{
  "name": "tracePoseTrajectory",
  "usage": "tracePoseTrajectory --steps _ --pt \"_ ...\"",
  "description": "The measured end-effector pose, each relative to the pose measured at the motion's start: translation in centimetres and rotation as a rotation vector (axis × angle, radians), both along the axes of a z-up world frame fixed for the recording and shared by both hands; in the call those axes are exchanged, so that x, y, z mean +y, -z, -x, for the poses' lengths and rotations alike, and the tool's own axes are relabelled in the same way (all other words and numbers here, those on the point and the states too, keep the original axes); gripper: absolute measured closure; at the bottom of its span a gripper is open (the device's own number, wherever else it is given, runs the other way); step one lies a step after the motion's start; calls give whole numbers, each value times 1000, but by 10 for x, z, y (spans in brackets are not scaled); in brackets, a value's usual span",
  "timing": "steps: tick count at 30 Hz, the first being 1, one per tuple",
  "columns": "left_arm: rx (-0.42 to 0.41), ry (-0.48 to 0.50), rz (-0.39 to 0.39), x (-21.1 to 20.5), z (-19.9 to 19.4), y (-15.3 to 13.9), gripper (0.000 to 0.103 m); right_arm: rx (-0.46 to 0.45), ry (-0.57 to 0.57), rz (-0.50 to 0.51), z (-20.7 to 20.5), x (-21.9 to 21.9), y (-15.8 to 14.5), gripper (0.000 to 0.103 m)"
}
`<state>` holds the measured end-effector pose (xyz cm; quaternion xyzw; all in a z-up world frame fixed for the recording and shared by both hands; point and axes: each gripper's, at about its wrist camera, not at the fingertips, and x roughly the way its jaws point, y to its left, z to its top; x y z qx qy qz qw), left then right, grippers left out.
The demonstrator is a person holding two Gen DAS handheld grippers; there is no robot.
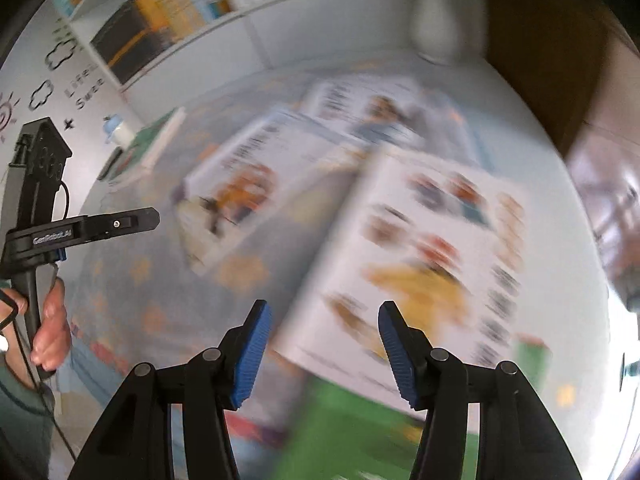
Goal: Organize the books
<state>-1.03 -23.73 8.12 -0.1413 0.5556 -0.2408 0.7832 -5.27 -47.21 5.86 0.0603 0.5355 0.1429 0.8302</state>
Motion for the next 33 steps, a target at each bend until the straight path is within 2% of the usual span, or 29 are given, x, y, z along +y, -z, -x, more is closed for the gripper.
tracePoseTrajectory --steps 2,6,9,12,15,17,20,22,25,27,29,31,33 --pt "19 0 4 -36 8 10 75 5 21 16 11 -31 7 49" --pt "31 -25 8 -72 9 23 75 29 22 31 22 -71 21 54" --pt "40 -43 -42 -87 5 33 75 48 11 31 30 -89 31 58" --pt "60 -48 -86 -100 3 42 75 92 2 -22 33 -96 42 61" --pt "97 -39 -99 -108 2 53 72 73 -23 -32 31 -94 44 61" --pt "80 -50 -91 -106 5 51 72 59 -31 -21 26 -88 44 60" --pt "86 -65 -29 -98 9 49 72 36 -43 17 21 -85 45 60" --pt "57 -40 32 -94 20 37 72 34 -40 21 20 -87 45 60" --pt "47 58 189 -89 46 17 72 29 -62 33 20 -89 46 60" --pt "40 85 181 -88 62 12 72 41 -112 -10 21 -90 47 59" --pt "36 55 108 -87 70 18 72 39 -150 -27 23 -87 47 59" --pt "57 3 111 -79 67 29 76 18 -184 4 26 -79 46 59" --pt "69 -73 155 -66 63 37 79 0 -204 40 26 -72 46 59"
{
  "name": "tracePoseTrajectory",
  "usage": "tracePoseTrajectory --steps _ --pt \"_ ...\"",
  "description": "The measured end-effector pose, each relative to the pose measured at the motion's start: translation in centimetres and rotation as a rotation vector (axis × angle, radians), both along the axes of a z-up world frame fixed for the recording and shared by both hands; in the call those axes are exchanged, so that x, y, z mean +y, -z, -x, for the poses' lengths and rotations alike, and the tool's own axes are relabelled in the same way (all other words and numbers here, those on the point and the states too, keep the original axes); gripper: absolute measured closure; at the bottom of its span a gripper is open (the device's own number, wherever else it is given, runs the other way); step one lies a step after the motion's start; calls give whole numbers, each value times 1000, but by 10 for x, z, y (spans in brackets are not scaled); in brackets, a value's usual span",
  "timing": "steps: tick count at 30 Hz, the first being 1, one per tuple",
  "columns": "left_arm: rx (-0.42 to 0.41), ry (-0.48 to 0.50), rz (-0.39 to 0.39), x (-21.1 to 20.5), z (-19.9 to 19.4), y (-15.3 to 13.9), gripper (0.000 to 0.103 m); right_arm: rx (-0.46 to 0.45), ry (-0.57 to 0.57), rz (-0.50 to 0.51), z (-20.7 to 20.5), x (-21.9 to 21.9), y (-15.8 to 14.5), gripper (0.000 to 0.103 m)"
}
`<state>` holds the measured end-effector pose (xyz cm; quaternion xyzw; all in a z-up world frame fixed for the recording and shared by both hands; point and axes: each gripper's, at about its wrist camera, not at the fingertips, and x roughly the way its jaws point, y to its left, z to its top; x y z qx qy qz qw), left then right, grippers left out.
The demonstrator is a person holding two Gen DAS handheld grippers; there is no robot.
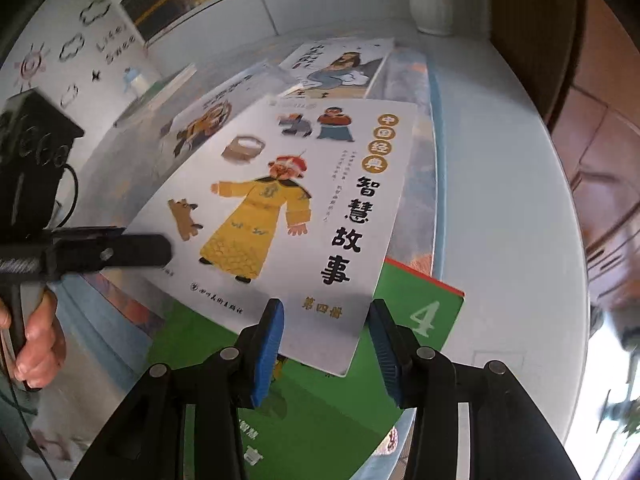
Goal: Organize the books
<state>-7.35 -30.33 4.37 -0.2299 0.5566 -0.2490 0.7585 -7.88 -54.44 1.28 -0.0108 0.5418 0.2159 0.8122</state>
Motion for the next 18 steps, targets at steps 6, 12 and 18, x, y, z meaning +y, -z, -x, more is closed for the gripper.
tracePoseTrajectory --steps 6,12,18 --pt "-4 -38 76 6 3 3 91 80 49 -60 -3 -12 0 56" --pt "24 -102 302 24 3 -6 91 205 189 -321 -1 -50 7 49" --pt "23 -115 429 25 -6 -25 91 332 266 -561 -8 -69 21 49"
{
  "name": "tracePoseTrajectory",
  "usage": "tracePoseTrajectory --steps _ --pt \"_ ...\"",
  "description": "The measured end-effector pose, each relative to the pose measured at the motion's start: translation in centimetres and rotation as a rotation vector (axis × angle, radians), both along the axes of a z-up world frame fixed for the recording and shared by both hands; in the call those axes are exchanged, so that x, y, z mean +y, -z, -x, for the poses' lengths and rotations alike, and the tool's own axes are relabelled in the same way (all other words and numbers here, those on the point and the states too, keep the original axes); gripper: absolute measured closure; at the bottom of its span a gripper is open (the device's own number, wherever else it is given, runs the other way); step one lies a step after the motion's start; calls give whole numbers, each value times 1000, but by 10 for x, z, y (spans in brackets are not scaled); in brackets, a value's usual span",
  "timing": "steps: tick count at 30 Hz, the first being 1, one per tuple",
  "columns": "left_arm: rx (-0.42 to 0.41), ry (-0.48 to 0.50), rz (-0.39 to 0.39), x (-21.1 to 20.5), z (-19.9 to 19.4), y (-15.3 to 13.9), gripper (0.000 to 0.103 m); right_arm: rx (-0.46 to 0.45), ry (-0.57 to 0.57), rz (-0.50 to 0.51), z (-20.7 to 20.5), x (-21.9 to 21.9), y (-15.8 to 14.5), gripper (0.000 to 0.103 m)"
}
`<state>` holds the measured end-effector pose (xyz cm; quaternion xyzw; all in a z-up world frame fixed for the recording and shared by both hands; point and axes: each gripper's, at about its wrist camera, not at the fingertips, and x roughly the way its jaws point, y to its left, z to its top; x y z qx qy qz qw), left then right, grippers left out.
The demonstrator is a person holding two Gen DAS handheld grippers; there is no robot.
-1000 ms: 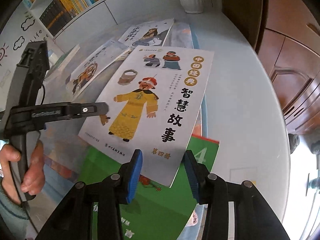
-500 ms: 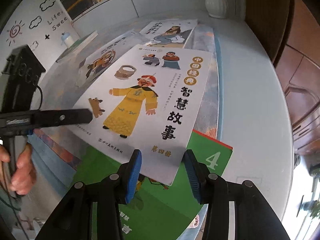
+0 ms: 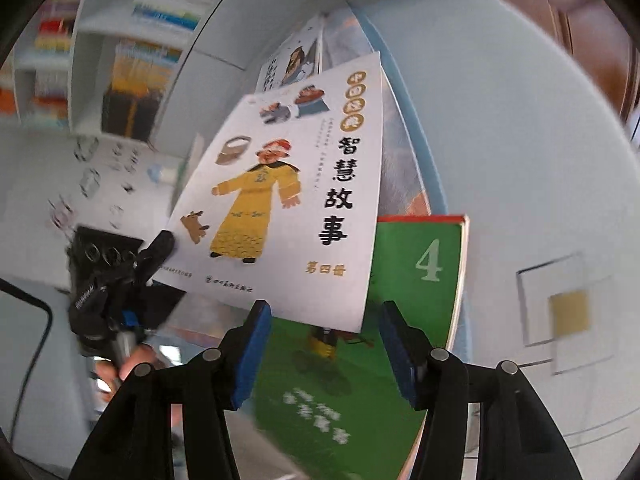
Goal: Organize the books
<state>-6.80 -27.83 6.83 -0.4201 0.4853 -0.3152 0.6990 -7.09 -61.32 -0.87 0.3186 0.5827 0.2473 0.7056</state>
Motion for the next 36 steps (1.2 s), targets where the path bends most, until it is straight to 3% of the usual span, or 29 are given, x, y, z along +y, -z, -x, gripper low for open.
tracePoseTrajectory --steps 7,12,13,14,17,20,26,30,36 --pt "53 -34 79 4 -8 11 91 96 73 -269 -6 3 29 48" --pt "91 -50 86 10 -10 23 91 101 139 -319 -16 2 31 46" --pt "92 -53 74 11 -10 23 91 95 151 -320 -16 2 30 48" --pt "91 -53 60 12 -10 24 91 89 160 -316 -19 1 29 56" --pt "81 -28 -47 9 -13 20 92 60 152 -257 -22 0 21 78" --pt "47 31 -211 -5 -14 13 92 -28 109 -124 -25 6 0 80" --pt "-22 146 -372 -32 -11 -3 92 -286 -112 237 -19 48 -52 80" --pt "-68 206 -447 -45 -4 -13 92 -412 -244 384 -2 66 -67 80" --pt "-128 190 -453 -45 11 -31 91 -543 -345 508 15 79 -87 80"
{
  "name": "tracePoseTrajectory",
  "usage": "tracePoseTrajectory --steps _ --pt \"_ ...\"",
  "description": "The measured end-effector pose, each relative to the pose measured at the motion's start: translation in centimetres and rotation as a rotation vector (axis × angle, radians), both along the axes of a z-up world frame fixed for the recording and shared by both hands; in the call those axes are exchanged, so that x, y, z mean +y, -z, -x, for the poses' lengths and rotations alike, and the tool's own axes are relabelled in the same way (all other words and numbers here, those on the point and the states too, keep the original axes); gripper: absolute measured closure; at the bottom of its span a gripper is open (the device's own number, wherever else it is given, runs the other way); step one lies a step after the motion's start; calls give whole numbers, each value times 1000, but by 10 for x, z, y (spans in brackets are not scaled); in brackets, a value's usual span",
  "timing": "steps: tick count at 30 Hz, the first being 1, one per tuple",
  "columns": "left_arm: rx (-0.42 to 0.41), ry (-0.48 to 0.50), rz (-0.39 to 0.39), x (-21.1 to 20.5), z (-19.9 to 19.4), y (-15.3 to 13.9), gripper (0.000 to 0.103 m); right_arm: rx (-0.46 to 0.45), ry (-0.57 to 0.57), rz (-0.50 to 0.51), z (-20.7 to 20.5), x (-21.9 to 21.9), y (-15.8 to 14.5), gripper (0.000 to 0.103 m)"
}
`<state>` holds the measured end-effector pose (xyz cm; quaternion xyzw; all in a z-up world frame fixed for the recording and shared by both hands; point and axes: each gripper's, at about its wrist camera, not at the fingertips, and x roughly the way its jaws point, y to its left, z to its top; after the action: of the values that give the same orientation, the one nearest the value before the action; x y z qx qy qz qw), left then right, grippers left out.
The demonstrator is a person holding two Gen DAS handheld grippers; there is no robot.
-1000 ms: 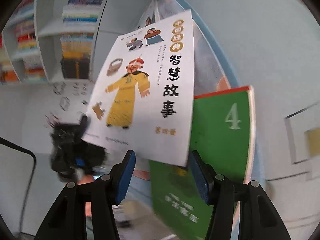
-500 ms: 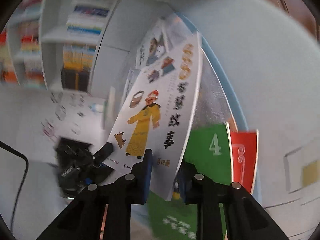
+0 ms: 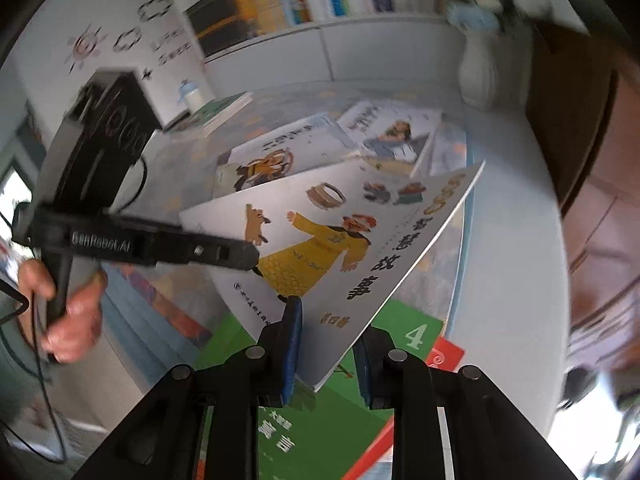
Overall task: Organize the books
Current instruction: 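Carry the white book with the right tool and lower it onto the stack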
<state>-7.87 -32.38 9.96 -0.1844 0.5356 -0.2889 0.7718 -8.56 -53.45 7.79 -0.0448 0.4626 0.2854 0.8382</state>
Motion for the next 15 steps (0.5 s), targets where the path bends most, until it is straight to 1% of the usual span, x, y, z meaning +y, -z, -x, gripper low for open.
tracePoseTrajectory --steps 3,8,12,15 --pt "-36 -21 9 7 3 -16 91 -53 -29 20 8 4 -14 79" --pt "-93 -65 -6 31 3 -39 91 -95 -55 -5 5 16 -34 79" --pt "-123 -99 6 71 -3 -50 91 -120 -73 -18 -4 44 -46 78" --pt "-135 -102 15 108 -12 -54 90 -138 -77 -16 -13 77 -53 78"
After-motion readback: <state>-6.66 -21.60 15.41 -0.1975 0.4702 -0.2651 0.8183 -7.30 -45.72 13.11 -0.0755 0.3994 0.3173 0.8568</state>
